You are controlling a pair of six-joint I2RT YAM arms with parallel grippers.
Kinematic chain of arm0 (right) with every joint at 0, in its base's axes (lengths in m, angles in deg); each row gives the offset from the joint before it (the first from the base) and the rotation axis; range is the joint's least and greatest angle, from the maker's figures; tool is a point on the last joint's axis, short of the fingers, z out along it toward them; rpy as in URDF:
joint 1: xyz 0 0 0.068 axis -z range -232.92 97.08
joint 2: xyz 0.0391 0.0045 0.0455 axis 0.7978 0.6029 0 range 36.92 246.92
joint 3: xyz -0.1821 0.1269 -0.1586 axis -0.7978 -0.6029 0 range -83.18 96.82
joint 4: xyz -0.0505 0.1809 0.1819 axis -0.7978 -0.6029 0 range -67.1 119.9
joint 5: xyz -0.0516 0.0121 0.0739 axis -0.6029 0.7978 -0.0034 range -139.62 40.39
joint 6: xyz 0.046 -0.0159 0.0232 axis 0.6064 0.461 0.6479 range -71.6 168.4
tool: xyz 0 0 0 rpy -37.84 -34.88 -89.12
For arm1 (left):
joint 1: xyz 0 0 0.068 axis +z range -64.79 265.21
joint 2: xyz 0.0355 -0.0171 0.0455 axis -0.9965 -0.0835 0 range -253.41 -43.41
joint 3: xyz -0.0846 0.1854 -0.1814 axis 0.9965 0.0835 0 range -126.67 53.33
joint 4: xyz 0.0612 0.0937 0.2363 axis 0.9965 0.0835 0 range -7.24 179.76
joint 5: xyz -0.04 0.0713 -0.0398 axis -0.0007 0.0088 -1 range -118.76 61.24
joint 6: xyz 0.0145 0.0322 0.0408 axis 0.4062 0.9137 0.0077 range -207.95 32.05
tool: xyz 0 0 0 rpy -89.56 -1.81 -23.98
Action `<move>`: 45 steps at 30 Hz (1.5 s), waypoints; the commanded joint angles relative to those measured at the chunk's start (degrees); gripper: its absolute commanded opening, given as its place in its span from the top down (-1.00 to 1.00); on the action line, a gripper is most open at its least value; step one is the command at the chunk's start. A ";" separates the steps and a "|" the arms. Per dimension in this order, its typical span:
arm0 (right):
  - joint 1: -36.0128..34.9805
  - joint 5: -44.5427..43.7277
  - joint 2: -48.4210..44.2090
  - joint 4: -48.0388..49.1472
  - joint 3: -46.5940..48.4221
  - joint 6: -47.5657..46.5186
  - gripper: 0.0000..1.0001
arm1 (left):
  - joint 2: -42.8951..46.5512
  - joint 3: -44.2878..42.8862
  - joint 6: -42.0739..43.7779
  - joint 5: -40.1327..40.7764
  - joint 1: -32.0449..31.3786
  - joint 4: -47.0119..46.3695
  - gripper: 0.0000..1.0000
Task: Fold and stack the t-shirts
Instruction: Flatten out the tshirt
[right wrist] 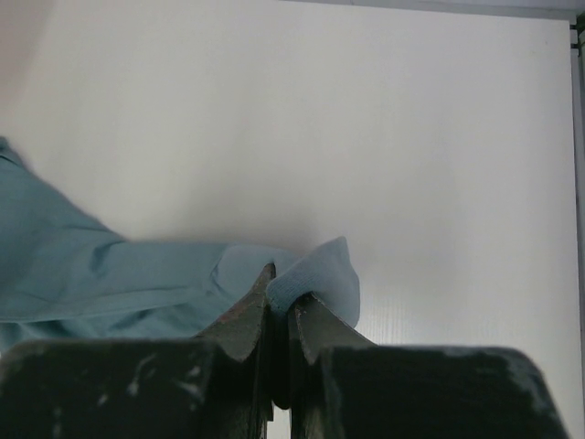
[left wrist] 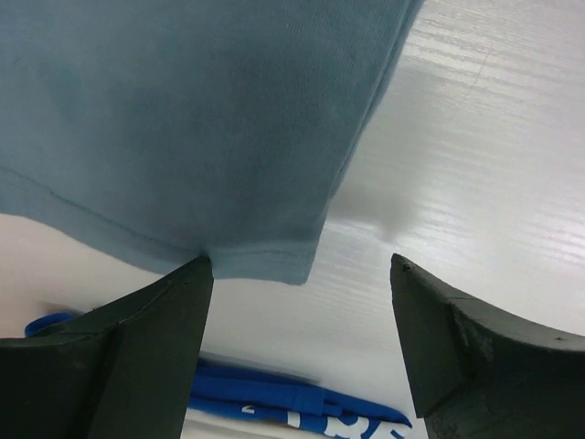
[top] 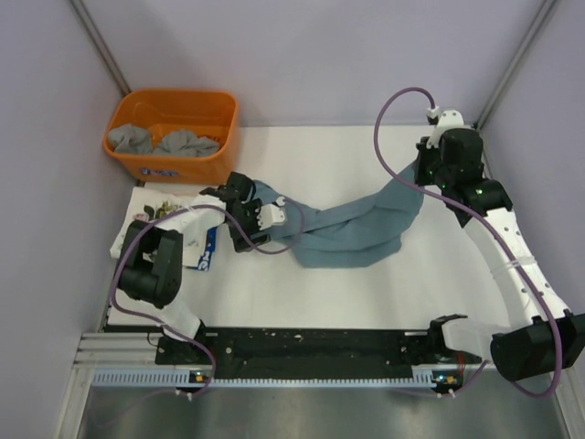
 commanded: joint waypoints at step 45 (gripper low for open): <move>2.50 -2.83 -19.20 -5.20 37.92 -3.86 1.00 | 19.93 -79.04 -17.86 10.43 3.78 36.25 1.00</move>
